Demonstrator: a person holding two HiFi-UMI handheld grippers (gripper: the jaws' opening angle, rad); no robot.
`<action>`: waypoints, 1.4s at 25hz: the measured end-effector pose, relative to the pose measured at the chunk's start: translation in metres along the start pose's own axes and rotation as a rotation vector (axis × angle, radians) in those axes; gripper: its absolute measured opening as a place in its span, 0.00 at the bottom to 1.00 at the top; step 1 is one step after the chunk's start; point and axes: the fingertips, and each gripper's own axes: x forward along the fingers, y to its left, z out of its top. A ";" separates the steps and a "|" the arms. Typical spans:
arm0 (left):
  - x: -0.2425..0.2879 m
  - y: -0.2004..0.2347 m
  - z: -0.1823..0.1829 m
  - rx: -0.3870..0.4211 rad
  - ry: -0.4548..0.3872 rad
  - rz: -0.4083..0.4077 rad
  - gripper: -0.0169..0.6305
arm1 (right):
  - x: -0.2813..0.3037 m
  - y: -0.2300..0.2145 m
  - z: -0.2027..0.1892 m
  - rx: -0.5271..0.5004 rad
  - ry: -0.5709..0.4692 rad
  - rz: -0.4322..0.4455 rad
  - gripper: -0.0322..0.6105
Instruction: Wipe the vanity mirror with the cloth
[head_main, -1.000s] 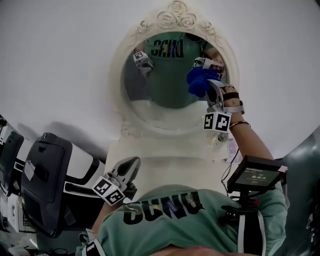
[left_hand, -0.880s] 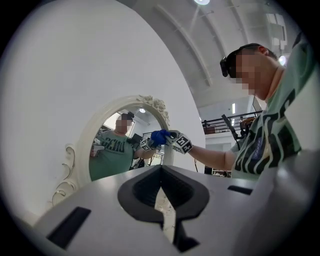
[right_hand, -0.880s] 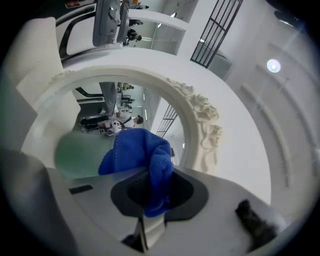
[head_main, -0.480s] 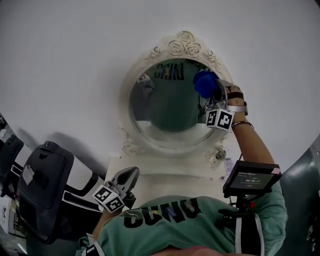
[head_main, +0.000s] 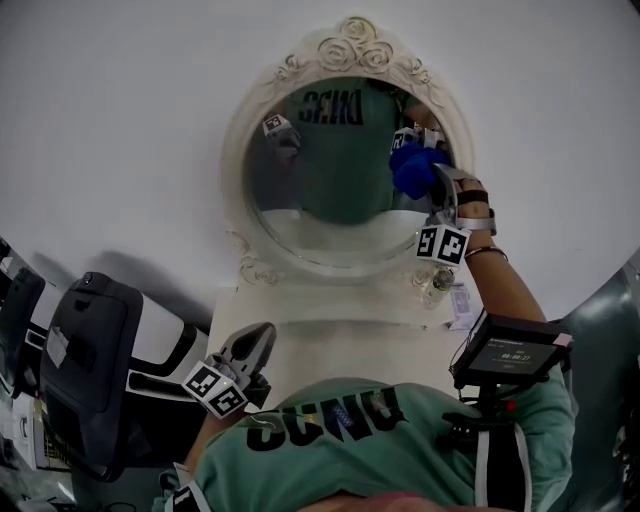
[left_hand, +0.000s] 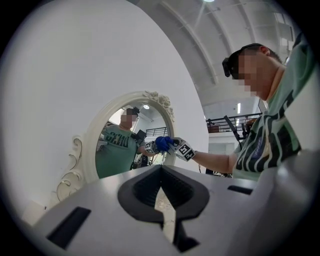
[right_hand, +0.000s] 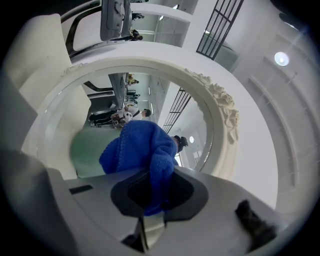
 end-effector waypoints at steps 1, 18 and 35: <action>0.001 0.000 -0.003 -0.008 0.012 0.000 0.04 | -0.004 0.012 -0.004 0.004 0.003 0.015 0.13; 0.015 -0.038 -0.063 -0.120 0.209 -0.024 0.04 | -0.084 0.231 -0.039 0.018 0.077 0.400 0.13; 0.003 -0.012 -0.003 0.000 0.002 -0.015 0.04 | -0.031 0.129 -0.010 -0.064 0.029 0.326 0.13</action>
